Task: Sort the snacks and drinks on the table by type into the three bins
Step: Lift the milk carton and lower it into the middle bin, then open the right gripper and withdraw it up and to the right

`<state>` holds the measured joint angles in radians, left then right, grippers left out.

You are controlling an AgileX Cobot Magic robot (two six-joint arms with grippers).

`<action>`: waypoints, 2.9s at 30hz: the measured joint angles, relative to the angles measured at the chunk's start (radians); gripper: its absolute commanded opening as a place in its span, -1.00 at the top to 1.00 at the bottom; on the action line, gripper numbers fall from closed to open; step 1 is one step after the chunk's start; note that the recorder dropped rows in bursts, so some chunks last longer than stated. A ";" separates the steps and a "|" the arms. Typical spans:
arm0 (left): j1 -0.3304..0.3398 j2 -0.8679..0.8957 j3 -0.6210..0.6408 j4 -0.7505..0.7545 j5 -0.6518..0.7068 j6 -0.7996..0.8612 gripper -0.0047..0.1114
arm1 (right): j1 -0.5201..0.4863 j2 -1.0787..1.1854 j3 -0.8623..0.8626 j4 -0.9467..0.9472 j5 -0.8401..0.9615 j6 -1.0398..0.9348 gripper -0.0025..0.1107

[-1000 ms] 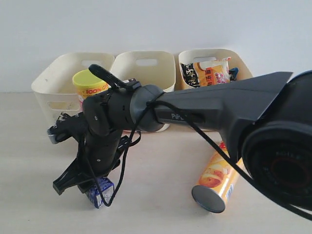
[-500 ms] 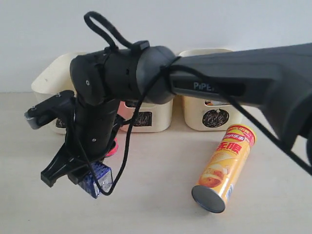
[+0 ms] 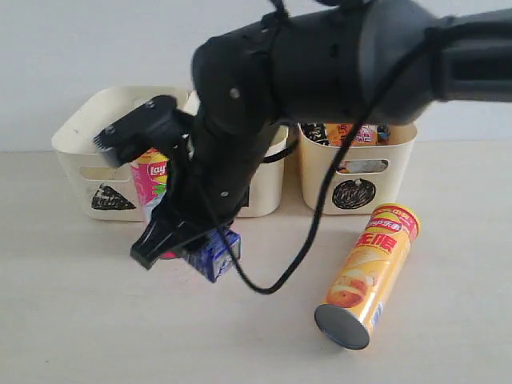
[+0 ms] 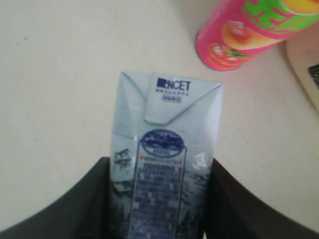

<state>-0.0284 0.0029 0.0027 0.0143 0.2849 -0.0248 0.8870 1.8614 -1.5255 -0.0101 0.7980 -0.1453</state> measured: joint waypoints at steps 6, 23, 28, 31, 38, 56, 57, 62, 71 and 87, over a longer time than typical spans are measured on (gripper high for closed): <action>0.000 0.000 0.000 0.000 0.000 0.000 0.84 | -0.130 -0.087 0.046 0.010 -0.089 0.015 0.96; 0.000 0.000 0.000 0.000 0.000 0.000 0.84 | -0.281 0.020 0.050 0.050 -0.682 0.014 0.96; 0.000 0.000 0.000 0.000 0.000 0.000 0.84 | -0.331 0.125 -0.039 0.050 -0.716 0.014 0.96; 0.000 0.000 0.000 0.000 0.000 0.000 0.84 | -0.337 0.214 -0.156 0.050 -0.718 0.012 0.96; 0.000 0.000 0.000 0.000 0.000 0.000 0.84 | -0.373 0.374 -0.326 0.050 -0.724 0.017 0.96; 0.000 0.000 0.000 0.000 0.000 0.000 0.84 | -0.353 0.382 -0.335 0.050 -0.723 -0.015 0.04; 0.000 0.000 0.000 0.000 0.000 0.000 0.84 | -0.350 0.382 -0.335 0.050 -0.723 -0.017 0.02; 0.000 0.000 0.000 0.000 0.000 0.000 0.84 | -0.346 0.382 -0.337 0.050 -0.737 -0.023 -0.08; 0.000 0.000 0.000 0.000 0.000 0.000 0.84 | -0.338 0.382 -0.337 0.050 -0.735 -0.034 -0.09; 0.000 0.000 0.000 0.000 0.000 0.000 0.84 | -0.292 0.276 -0.338 0.058 -0.339 0.005 0.34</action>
<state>-0.0284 0.0029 0.0027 0.0143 0.2849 -0.0248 0.5952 2.1374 -1.8634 0.0484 0.4586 -0.1401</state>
